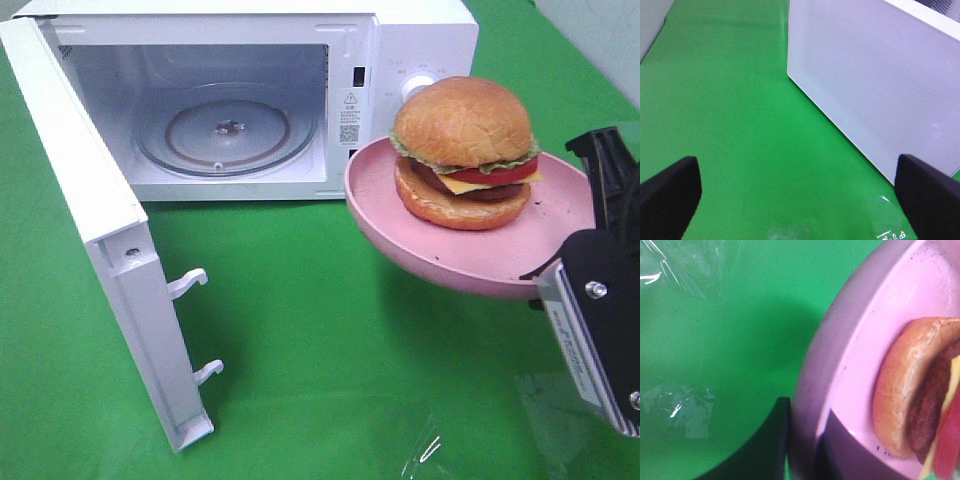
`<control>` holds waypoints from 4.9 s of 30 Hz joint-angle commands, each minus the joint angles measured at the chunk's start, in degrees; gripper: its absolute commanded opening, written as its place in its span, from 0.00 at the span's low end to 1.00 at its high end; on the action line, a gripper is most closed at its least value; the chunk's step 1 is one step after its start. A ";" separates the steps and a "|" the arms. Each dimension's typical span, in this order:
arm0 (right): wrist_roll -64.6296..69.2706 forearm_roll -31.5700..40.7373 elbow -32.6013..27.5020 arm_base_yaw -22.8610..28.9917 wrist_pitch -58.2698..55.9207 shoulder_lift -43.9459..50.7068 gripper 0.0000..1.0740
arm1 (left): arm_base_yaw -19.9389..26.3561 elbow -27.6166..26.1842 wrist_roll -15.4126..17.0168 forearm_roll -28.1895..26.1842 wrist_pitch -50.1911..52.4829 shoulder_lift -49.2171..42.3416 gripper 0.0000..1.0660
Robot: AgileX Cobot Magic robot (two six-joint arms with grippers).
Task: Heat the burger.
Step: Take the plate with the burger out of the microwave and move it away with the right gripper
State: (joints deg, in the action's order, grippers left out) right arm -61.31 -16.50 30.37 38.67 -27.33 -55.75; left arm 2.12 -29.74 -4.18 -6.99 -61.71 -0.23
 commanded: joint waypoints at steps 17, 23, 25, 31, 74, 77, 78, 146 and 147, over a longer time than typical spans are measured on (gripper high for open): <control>16.62 -8.94 0.11 -0.34 -9.51 8.94 0.00 | 0.23 0.17 0.29 -0.29 0.46 -0.97 0.91; 22.86 -12.49 0.11 -0.34 -11.29 8.94 0.00 | 0.23 0.17 0.29 -0.29 0.46 -0.97 0.91; 26.01 -14.32 0.11 -0.34 -12.66 8.94 0.00 | 0.23 0.17 0.29 -0.29 0.46 -0.97 0.91; 34.43 -18.05 0.11 -0.34 -17.19 8.94 0.00 | 0.23 0.17 0.29 -0.29 0.46 -0.97 0.91; 84.57 -28.71 9.68 -0.34 -41.77 -11.92 0.00 | 0.23 0.17 0.29 -0.29 0.46 -0.97 0.91; 89.15 -28.82 9.68 -0.34 -41.77 -13.41 0.00 | 0.23 0.17 0.29 -0.29 0.46 -0.97 0.91; 90.30 -28.76 9.68 -0.34 -41.77 -14.27 0.00 | 0.23 0.17 0.29 -0.29 0.46 -0.97 0.91; 116.83 -29.91 8.71 -0.52 -21.14 -53.69 0.03 | 0.23 0.17 0.29 -0.29 0.46 -0.97 0.91; 116.83 -29.91 8.71 -0.52 -21.14 -53.69 0.03 | 0.23 0.17 0.29 -0.29 0.46 -0.97 0.91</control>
State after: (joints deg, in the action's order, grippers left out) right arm 54.49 -45.49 39.36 38.22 -46.07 -109.09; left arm 2.12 -29.74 -4.18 -6.99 -61.71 -0.23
